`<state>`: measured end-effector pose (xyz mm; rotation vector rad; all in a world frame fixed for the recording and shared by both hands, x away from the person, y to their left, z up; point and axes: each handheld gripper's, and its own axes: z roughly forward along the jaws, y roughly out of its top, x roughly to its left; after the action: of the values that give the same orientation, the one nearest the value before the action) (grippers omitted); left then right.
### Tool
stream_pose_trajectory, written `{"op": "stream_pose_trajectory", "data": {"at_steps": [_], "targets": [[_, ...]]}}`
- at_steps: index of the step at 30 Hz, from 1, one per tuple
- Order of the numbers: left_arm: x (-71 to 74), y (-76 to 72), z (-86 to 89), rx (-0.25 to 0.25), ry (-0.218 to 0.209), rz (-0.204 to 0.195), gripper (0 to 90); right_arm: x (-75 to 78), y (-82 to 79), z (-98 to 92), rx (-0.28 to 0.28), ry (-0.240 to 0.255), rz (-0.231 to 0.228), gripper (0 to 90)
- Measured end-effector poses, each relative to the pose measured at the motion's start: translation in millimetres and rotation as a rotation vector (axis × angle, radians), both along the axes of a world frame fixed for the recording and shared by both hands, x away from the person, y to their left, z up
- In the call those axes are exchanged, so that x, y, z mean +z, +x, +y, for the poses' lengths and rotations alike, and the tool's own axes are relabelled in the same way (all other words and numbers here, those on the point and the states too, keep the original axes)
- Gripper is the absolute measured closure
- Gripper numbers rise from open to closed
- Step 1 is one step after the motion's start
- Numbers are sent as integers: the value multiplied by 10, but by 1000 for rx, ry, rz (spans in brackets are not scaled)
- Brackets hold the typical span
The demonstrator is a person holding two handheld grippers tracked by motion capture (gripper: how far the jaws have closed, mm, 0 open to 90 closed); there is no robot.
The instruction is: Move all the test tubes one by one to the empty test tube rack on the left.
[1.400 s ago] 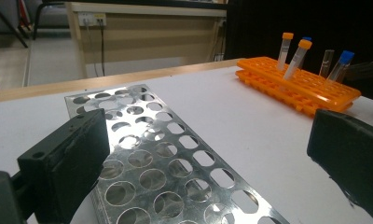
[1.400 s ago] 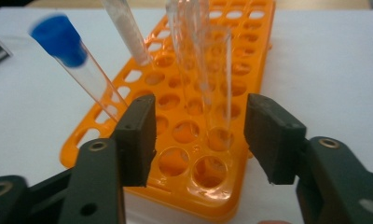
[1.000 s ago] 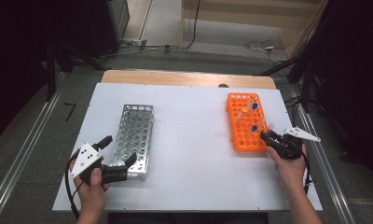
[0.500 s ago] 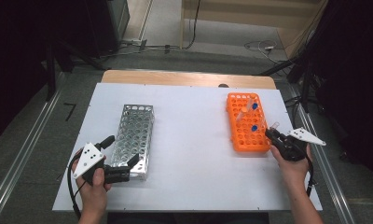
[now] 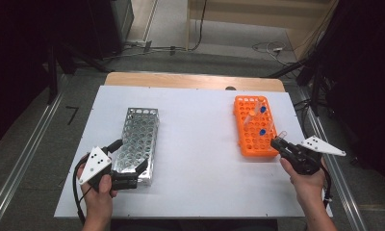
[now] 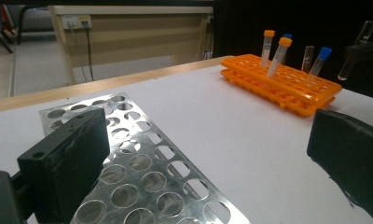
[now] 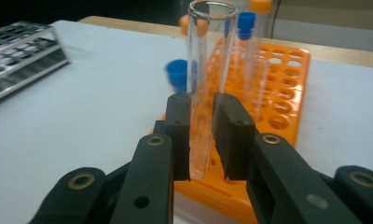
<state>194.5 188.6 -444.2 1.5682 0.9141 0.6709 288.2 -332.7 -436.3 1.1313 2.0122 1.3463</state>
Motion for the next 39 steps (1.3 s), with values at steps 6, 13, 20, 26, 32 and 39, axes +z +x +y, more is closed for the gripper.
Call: {"op": "stream_pose_trajectory", "data": {"at_steps": [6, 13, 20, 26, 32, 39], "targets": [[35, -3, -104, -43, 3, 19, 0, 43, -126, 137, 75, 22, 10, 740], [67, 9, -256, -93, 9, 35, 0, 36, -221, 411, 178, 30, 26, 741], [96, 20, -429, -115, 14, 65, 21, -8, -305, 731, 282, 13, 48, 741], [104, 47, -618, -112, 29, 110, 109, -55, -359, 961, 345, -9, 57, 741], [88, 76, -769, -161, 47, 153, 159, -84, -419, 1148, 396, -33, 57, 741], [84, 92, -910, -224, 49, 172, 206, -123, -482, 1322, 441, -67, 54, 741]]}}
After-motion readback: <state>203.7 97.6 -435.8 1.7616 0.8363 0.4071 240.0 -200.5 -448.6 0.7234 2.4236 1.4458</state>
